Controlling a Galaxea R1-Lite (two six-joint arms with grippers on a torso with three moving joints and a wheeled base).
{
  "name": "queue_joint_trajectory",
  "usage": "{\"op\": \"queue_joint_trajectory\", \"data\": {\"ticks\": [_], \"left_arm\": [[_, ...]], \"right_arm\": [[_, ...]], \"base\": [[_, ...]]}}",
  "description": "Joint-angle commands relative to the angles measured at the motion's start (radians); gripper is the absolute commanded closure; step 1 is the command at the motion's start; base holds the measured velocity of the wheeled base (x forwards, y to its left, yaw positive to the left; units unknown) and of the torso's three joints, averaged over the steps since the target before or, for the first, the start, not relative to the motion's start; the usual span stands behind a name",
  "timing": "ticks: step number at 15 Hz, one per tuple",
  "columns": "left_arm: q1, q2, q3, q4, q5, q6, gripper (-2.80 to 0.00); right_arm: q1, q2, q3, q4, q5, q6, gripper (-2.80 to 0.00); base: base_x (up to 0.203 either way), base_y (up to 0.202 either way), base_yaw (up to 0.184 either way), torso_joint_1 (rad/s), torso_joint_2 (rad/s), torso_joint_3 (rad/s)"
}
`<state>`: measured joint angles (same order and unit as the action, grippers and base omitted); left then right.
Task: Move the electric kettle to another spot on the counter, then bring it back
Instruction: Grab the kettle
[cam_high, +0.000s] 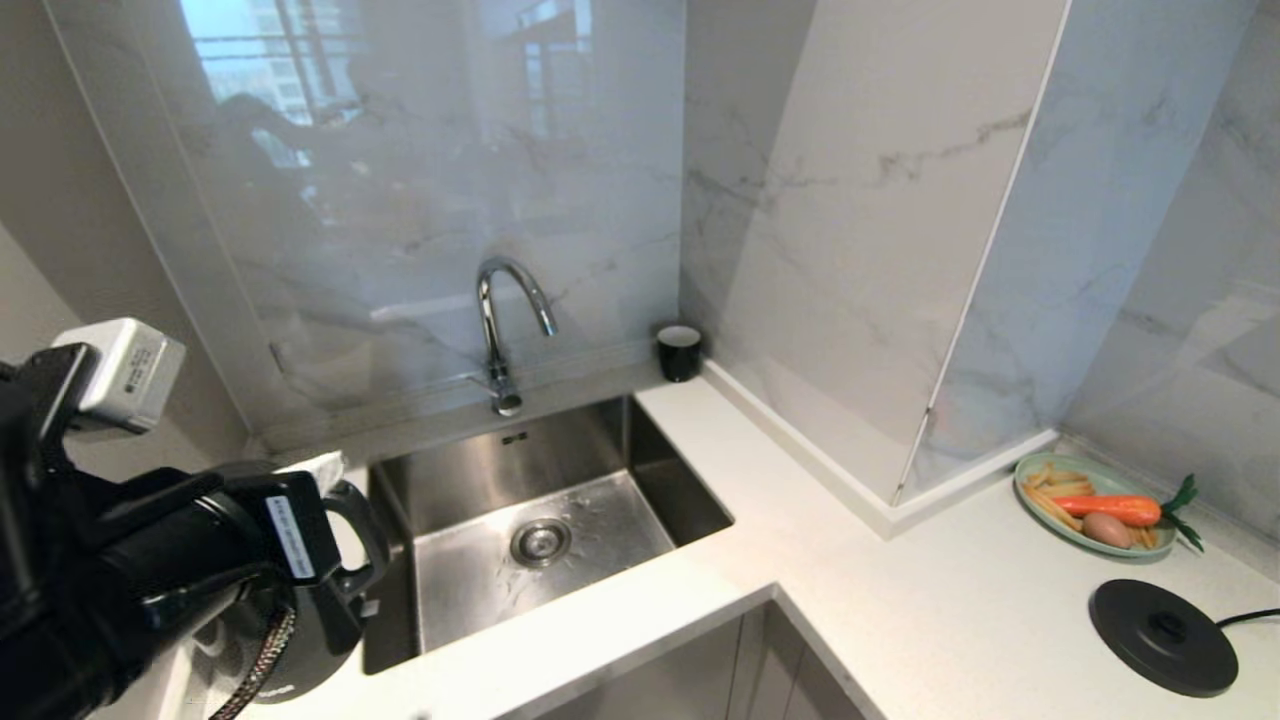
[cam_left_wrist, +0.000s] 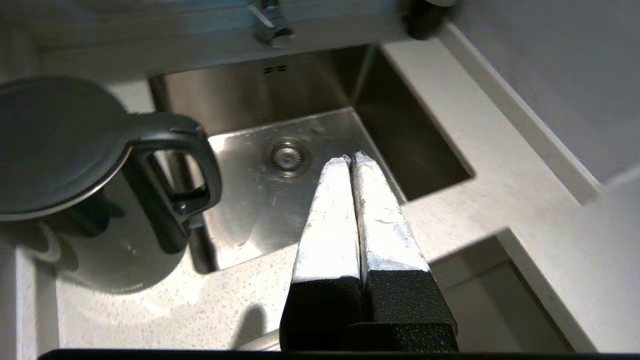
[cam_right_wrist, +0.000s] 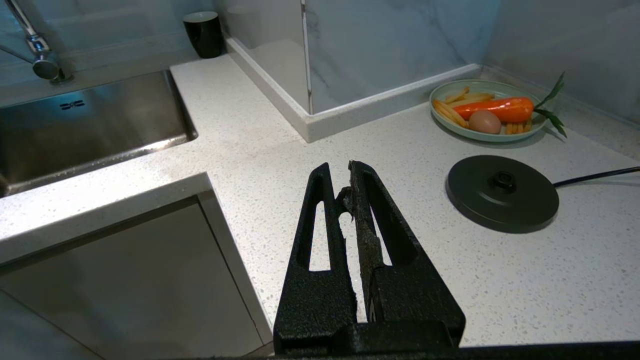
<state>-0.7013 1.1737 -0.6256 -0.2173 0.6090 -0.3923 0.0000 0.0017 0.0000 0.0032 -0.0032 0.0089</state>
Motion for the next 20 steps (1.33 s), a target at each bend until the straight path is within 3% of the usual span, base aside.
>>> {"op": "queue_joint_trajectory", "data": {"ticks": [1,4,6,12,16,20], "left_arm": [[-0.039,0.070,0.034,-0.009,0.098,-0.127,0.00],[-0.039,0.085,0.161,-0.015,0.104,-0.236,0.00],[-0.034,0.133,0.178,-0.017,0.103,-0.310,0.00],[-0.006,0.365,0.173,-0.037,0.074,-0.401,0.00],[0.059,0.412,0.196,-0.085,0.074,-0.395,0.00],[0.082,0.446,0.246,-0.210,0.081,-0.306,0.00]], "right_arm": [[0.000,0.000,0.000,0.000,0.000,0.000,0.00],[0.000,0.000,0.000,0.000,0.000,-0.001,0.00],[0.000,0.000,0.000,0.000,0.000,-0.001,0.00],[0.000,0.000,0.000,0.000,0.000,-0.001,0.00],[0.000,0.000,0.000,0.000,0.000,0.000,0.00],[0.000,0.000,0.000,0.000,0.000,-0.001,0.00]], "base": [[0.000,0.000,0.000,0.000,0.00,0.000],[0.000,0.000,0.000,0.000,0.00,0.000],[0.000,0.000,0.000,0.000,0.00,0.000],[0.000,0.000,0.000,0.000,0.00,0.000],[0.000,0.000,0.000,0.000,0.00,0.000],[0.000,0.000,0.000,0.000,0.00,0.000]]}}
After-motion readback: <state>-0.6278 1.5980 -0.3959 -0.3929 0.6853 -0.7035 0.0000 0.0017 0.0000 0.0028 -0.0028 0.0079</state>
